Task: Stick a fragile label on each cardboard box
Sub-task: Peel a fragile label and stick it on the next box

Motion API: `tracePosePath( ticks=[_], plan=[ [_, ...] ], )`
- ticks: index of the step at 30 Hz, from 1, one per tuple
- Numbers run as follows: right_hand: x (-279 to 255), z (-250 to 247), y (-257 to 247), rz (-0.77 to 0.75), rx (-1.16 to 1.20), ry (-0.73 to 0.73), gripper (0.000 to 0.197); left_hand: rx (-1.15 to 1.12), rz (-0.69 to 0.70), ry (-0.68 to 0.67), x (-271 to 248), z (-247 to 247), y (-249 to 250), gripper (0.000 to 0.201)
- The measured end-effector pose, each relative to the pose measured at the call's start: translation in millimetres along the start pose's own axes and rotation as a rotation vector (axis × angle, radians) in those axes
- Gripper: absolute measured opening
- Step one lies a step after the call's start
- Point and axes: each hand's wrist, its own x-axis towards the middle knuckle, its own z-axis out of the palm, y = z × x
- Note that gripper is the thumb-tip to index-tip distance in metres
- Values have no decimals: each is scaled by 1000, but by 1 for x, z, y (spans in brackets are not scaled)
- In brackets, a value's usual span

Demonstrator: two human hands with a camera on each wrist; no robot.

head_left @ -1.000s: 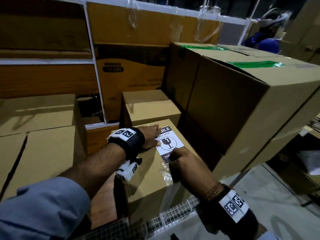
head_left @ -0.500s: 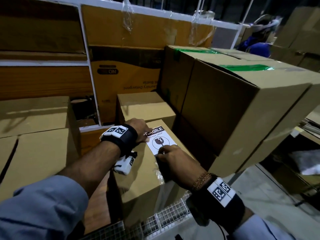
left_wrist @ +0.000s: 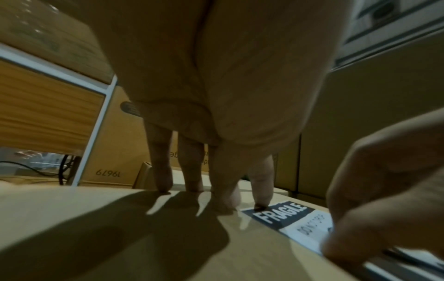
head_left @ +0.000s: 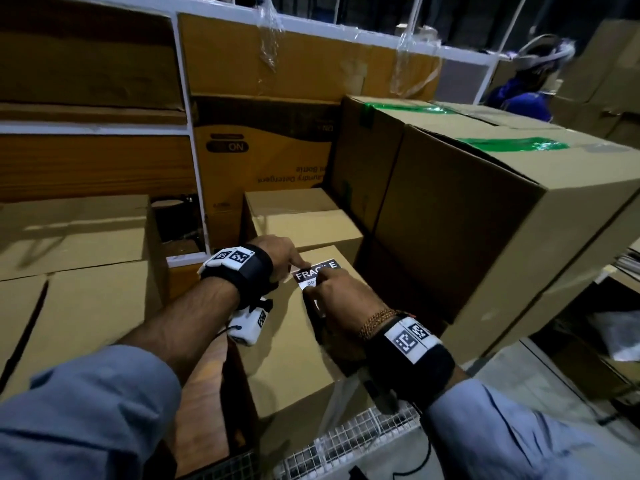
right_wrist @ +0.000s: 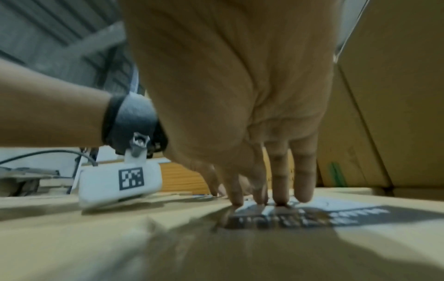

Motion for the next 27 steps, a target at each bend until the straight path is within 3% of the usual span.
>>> tracePosePath(
  ticks=[3, 8, 12, 17, 22, 25, 27],
  plan=[
    [8, -1, 2, -11, -19, -48, 58, 3, 16, -2, 1, 1, -3, 60],
    [19, -7, 4, 29, -31, -113, 49, 95, -13, 12, 6, 4, -5, 55],
    [29, -11, 7, 53, -22, -160, 53, 85, -39, 29, 8, 7, -5, 59],
    [46, -13, 24, 180, 9, -187, 45, 173, -41, 4, 3, 3, 4, 33],
    [61, -16, 56, 293, 52, -252, 57, 240, -22, -36, -1, 0, 15, 29],
    [58, -16, 64, 282, 63, -261, 51, 246, -8, -53, -4, -4, 17, 39],
    [49, -18, 60, 293, 62, -248, 48, 239, 5, -72, -6, -6, 17, 58]
  ],
)
